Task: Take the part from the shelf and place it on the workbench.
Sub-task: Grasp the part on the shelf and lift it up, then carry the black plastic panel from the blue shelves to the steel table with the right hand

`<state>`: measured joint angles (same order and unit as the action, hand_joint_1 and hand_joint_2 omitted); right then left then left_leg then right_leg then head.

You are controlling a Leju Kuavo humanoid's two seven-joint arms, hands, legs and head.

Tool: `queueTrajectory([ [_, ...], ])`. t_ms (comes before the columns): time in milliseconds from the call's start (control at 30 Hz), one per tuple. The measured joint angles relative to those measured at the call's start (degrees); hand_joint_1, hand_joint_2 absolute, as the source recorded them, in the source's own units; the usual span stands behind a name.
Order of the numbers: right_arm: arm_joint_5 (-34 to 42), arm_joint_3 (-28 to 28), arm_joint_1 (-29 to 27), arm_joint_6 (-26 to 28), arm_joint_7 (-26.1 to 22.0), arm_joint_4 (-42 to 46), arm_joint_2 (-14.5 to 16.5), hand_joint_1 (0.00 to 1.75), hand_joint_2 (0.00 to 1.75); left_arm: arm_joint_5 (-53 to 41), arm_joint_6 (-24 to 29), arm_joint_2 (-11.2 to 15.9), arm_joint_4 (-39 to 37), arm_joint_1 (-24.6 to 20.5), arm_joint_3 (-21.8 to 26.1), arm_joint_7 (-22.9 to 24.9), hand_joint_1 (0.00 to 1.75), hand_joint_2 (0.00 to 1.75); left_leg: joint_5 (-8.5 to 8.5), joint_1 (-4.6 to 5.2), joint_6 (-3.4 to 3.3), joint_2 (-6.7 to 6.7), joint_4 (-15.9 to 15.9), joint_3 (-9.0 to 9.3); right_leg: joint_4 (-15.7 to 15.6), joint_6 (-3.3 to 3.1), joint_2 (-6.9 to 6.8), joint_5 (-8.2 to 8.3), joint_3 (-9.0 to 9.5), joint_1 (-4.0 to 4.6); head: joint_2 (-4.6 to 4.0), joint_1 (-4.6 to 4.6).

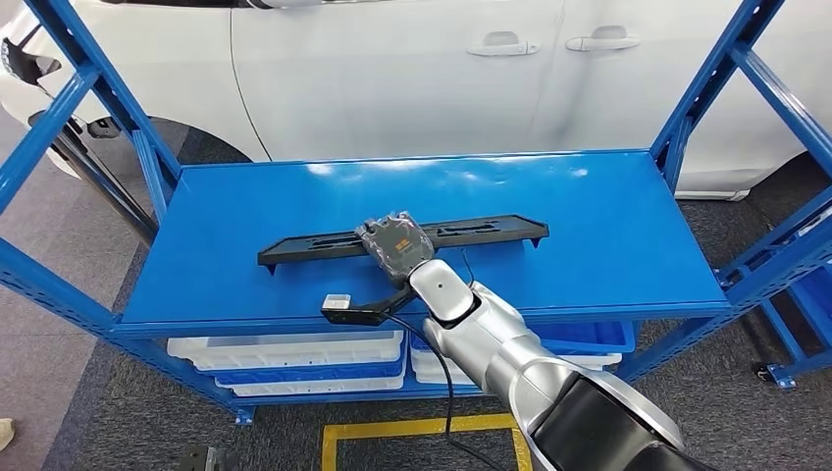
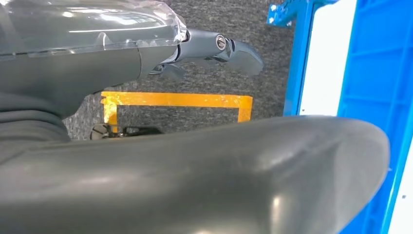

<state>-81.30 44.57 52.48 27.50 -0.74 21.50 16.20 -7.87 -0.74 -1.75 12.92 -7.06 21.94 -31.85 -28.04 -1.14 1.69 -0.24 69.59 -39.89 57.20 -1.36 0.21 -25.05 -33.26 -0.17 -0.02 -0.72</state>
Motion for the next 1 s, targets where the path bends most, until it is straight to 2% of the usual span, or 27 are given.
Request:
queueTrajectory([
  [67, 1.0, -1.6, 0.0, 2.1, -0.7, 1.1, -0.1, 1.75, 1.75, 0.0, 0.3, 0.1, 0.0, 0.0, 0.4, -0.4, 0.00, 0.00, 3.21, -0.02, -0.25, 0.06, -7.8, 3.58, 0.4, 0.44, 0.08, -0.42, 0.02, 0.09, 0.00, 0.00],
  [100, 1.5, -2.5, 0.0, 3.1, -1.1, 1.8, -0.2, 1.75, 1.75, 0.0, 0.4, 0.1, 0.0, -0.1, 0.6, -0.7, 0.00, 0.00, 3.80, 0.04, -0.48, 0.05, -10.0, 4.59, 0.6, 0.71, 0.12, -0.53, -0.13, 0.20, 0.00, -0.01],
  [133, 2.1, -3.6, -0.1, 4.1, -1.7, 2.6, -0.3, 1.75, 1.75, 0.0, 0.5, 0.1, 0.0, 0.0, 0.8, -1.0, 0.00, 0.00, 3.81, 0.12, -0.77, 0.01, -11.0, 4.99, 0.7, 1.01, 0.14, -0.56, -0.33, 0.31, 0.00, -0.01],
  [200, 3.8, -5.7, -0.6, 5.8, -3.3, 4.6, -0.7, 1.75, 1.75, 0.1, 0.6, 0.1, 0.0, 0.1, 1.2, -1.9, 0.00, 0.00, 3.80, 0.16, -1.40, -0.09, -11.1, 4.84, 0.7, 1.56, 0.16, -0.59, -0.56, 0.40, 0.00, -0.01],
  [267, 6.6, -8.1, -1.4, 7.3, -5.6, 7.5, -1.2, 1.75, 1.75, 0.2, 0.6, 0.1, 0.0, 0.3, 1.6, -3.1, 0.00, 0.00, 3.89, 0.04, -2.03, -0.10, -11.4, 4.85, 2.1, 2.16, 0.13, -1.73, -1.15, 0.25, 0.00, 0.00],
  [300, 9.2, -9.4, -2.1, 8.0, -7.6, 9.4, -1.5, 1.75, 1.75, 0.2, 0.6, 0.1, 0.0, 0.3, 1.9, -3.6, 0.00, 0.00, 3.92, 0.00, -2.33, -0.08, -11.5, 4.90, 4.7, 2.46, 0.11, -3.23, -2.35, 0.15, 0.00, 0.00],
  [367, 17.3, -12.3, -4.3, 8.8, -13.1, 14.3, -2.4, 1.75, 1.75, 0.0, 1.1, 0.2, 0.0, 0.2, 2.4, -4.3, 0.00, 0.00, 3.83, 0.09, -2.74, -0.08, -11.5, 4.96, 12.7, 2.86, 0.09, -6.90, -6.24, 0.01, 0.00, 0.00],
  [400, 22.5, -13.8, -5.8, 8.6, -16.3, 17.3, -2.9, 1.75, 1.75, -0.2, 1.4, 0.2, 0.0, 0.3, 2.5, -4.4, 0.00, 0.00, 3.76, 0.15, -2.84, -0.11, -11.5, 5.03, 16.3, 2.94, 0.09, -8.01, -8.14, -0.02, 0.00, 0.00],
  [433, 27.6, -15.2, -7.3, 7.9, -19.3, 20.4, -3.4, 1.75, 1.75, -0.5, 1.8, 0.2, 0.0, 0.4, 2.6, -4.4, 0.00, 0.00, 3.67, 0.19, -2.92, -0.15, -11.4, 5.16, 18.0, 2.93, 0.09, -8.01, -9.16, -0.02, 0.00, 0.00],
  [467, 33.0, -16.6, -8.9, 6.9, -22.1, 23.7, -3.9, 1.75, 1.75, -0.7, 2.2, 0.2, 0.0, 0.5, 2.7, -4.3, 0.00, 0.00, 3.56, 0.22, -2.95, -0.21, -11.4, 5.32, 17.3, 2.81, 0.09, -6.82, -9.04, -0.01, 0.00, 0.00],
  [500, 38.1, -18.0, -10.3, 5.8, -24.7, 26.9, -4.3, 1.75, 1.75, -1.0, 2.6, 0.2, 0.0, 0.6, 2.7, -4.2, 0.00, 0.00, 3.45, 0.28, -2.95, -0.27, -11.4, 5.49, 14.3, 2.57, 0.09, -4.78, -7.88, 0.02, 0.00, 0.00],
  [567, 46.0, -20.0, -12.4, 3.9, -28.3, 32.4, -4.8, 1.75, 1.75, -1.3, 3.0, 0.2, 0.0, 0.6, 2.7, -4.0, 0.00, 0.00, 3.24, 0.51, -2.78, -0.30, -11.3, 5.69, 5.9, 1.79, 0.04, -0.68, -4.19, 0.27, 0.00, 0.00],
  [600, 48.9, -20.8, -13.3, 2.8, -29.5, 34.9, -5.0, 1.75, 1.75, -1.4, 3.1, 0.1, 0.0, 0.6, 2.7, -3.9, 0.00, 0.00, 3.18, 0.57, -2.61, -0.28, -11.4, 5.68, 2.9, 1.46, -0.02, 0.40, -2.93, 0.44, 0.00, 0.00],
  [667, 54.4, -21.9, -15.4, 0.1, -31.4, 40.2, -5.4, 1.75, 1.75, -1.5, 3.2, 0.1, 0.0, 0.6, 2.8, -3.7, 0.00, 0.00, 3.13, 0.57, -2.10, -0.22, -11.5, 5.68, 0.9, 1.10, -0.10, 0.74, -2.15, 0.78, 0.00, 0.00],
  [733, 59.5, -22.6, -17.9, -2.9, -32.7, 45.2, -5.9, 1.75, 1.75, -1.8, 3.3, 0.1, 0.0, 0.6, 3.0, -3.6, 0.00, 0.00, 2.97, 0.51, -1.55, -0.20, -11.6, 5.83, 0.4, 0.77, -0.13, 0.94, -1.92, 0.60, 0.00, 0.00],
  [767, 61.9, -22.8, -19.0, -4.5, -33.2, 47.5, -6.1, 1.75, 1.75, -1.9, 3.2, 0.1, 0.0, 0.5, 3.2, -3.7, 0.00, 0.00, 2.34, 0.51, -1.32, -0.16, -10.9, 5.64, 0.1, 0.53, -0.17, 1.04, -1.67, 0.38, 0.00, -0.01],
  [833, 66.2, -22.9, -20.8, -7.7, -34.1, 51.6, -6.5, 1.75, 1.75, -2.0, 2.7, 0.1, 0.0, 0.5, 3.4, -3.7, 0.00, 0.00, -0.65, 0.43, -0.87, -0.10, -6.1, 3.61, -0.4, 0.17, -0.25, 1.17, -1.27, 0.04, 0.00, -0.01],
  [900, 70.1, -22.9, -22.7, -11.0, -34.7, 55.3, -6.9, 1.75, 1.75, -2.0, 2.1, 0.1, 0.0, 0.6, 3.7, -4.1, 0.00, 0.00, -4.19, 0.38, -0.46, -0.07, 2.0, -0.15, -0.3, 0.00, -0.24, 1.08, -1.23, 0.09, 0.00, -0.02],
  [933, 72.0, -23.0, -24.0, -12.7, -34.9, 57.1, -7.2, 1.75, 1.75, -2.0, 1.8, 0.1, 0.0, 0.7, 3.8, -4.5, 0.00, 0.00, -4.77, 0.36, -0.37, -0.06, 4.6, -1.46, -0.2, -0.05, -0.23, 1.02, -1.22, 0.13, 0.00, -0.02],
  [967, 74.1, -22.9, -25.3, -14.7, -35.2, 59.1, -7.4, 1.75, 1.75, -2.1, 1.4, 0.1, 0.0, 0.7, 3.8, -4.9, 0.00, 0.00, -4.19, 0.36, -0.37, -0.06, 4.9, -1.72, -0.2, -0.04, -0.21, 0.94, -1.19, 0.15, 0.00, -0.02],
  [1000, 76.0, -22.9, -26.5, -16.7, -35.6, 61.3, -7.7, 1.75, 1.75, -2.1, 1.1, 0.1, 0.0, 0.7, 3.9, -5.4, 0.00, 0.00, -2.43, 0.37, -0.47, -0.06, 2.5, -0.64, -0.1, 0.02, -0.19, 0.83, -1.13, 0.17, 0.00, -0.02],
])
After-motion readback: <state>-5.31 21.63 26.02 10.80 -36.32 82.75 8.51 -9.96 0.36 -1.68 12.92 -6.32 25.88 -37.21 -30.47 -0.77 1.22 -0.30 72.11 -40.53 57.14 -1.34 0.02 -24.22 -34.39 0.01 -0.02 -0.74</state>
